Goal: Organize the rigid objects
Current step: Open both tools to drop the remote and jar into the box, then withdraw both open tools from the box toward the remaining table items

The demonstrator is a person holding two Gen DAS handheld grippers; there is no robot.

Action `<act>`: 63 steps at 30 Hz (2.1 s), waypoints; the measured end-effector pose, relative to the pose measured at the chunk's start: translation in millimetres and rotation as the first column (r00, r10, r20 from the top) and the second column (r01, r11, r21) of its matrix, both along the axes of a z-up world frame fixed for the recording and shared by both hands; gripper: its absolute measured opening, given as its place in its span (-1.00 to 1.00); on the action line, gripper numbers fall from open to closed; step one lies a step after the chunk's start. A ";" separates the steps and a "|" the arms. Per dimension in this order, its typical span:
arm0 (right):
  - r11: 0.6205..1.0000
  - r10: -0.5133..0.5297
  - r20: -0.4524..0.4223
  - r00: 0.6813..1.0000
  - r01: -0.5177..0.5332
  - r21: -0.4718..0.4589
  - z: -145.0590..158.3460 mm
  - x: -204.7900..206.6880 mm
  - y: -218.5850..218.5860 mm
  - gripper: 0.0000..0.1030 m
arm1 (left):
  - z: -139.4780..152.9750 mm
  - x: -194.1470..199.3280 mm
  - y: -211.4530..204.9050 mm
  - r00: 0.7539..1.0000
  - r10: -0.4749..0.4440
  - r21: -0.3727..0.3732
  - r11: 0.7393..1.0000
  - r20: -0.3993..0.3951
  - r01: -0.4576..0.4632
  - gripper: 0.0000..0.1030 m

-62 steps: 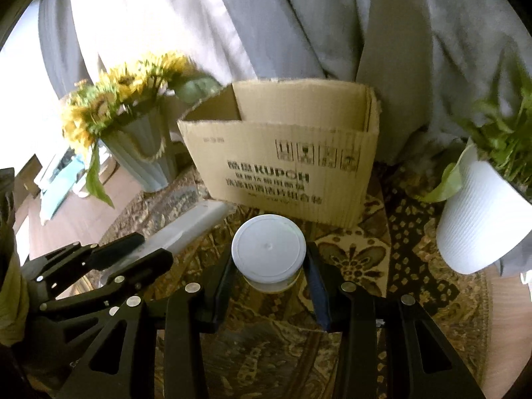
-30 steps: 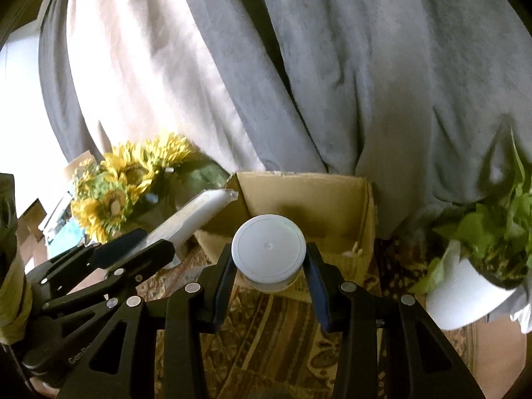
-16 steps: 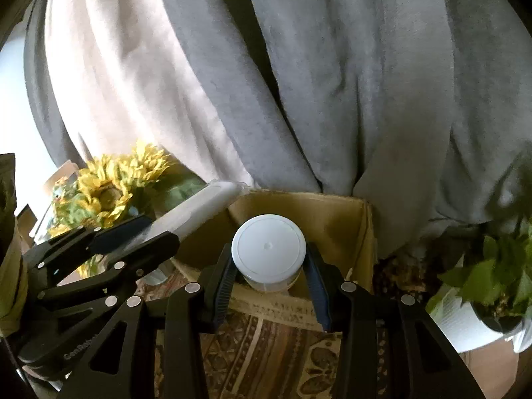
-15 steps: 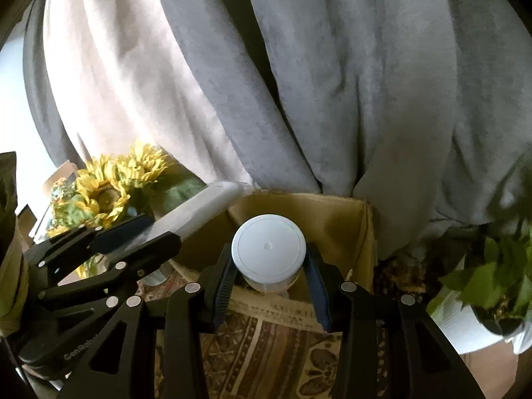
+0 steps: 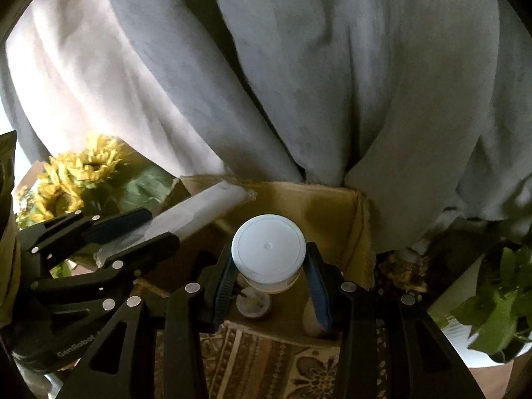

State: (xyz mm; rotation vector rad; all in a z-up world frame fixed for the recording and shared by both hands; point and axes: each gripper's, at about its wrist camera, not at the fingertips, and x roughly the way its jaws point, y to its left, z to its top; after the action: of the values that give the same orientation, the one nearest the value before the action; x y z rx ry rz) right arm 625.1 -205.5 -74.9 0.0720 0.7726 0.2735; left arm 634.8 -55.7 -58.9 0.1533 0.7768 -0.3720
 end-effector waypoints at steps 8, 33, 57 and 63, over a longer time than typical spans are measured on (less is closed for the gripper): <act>1.000 -0.013 -0.062 0.998 0.012 -0.022 -21.9 18.5 -1.2 -0.18 | -22.5 23.9 -8.6 0.998 -0.023 0.026 0.999 -0.067 0.025 -0.26; 0.994 -0.110 0.064 0.992 0.110 -0.002 24.1 -65.5 -3.1 0.13 | 42.9 -92.9 28.5 0.952 0.243 -0.070 0.970 0.187 -0.234 0.53; 0.978 -0.175 0.267 0.948 0.199 -0.065 42.2 -239.8 28.2 0.73 | 32.5 -259.7 57.9 0.906 0.325 -0.057 0.945 0.270 -0.322 1.00; 0.976 -0.177 0.287 0.941 0.206 -0.071 23.9 -268.3 39.6 0.73 | 6.4 -282.3 70.2 0.927 0.307 -0.048 0.951 0.216 -0.304 1.00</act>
State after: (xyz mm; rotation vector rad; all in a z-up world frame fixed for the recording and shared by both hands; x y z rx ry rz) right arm 356.8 -165.9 -51.0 0.0131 0.4918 0.0561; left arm 352.5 14.4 -52.5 0.0566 0.5654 -0.0614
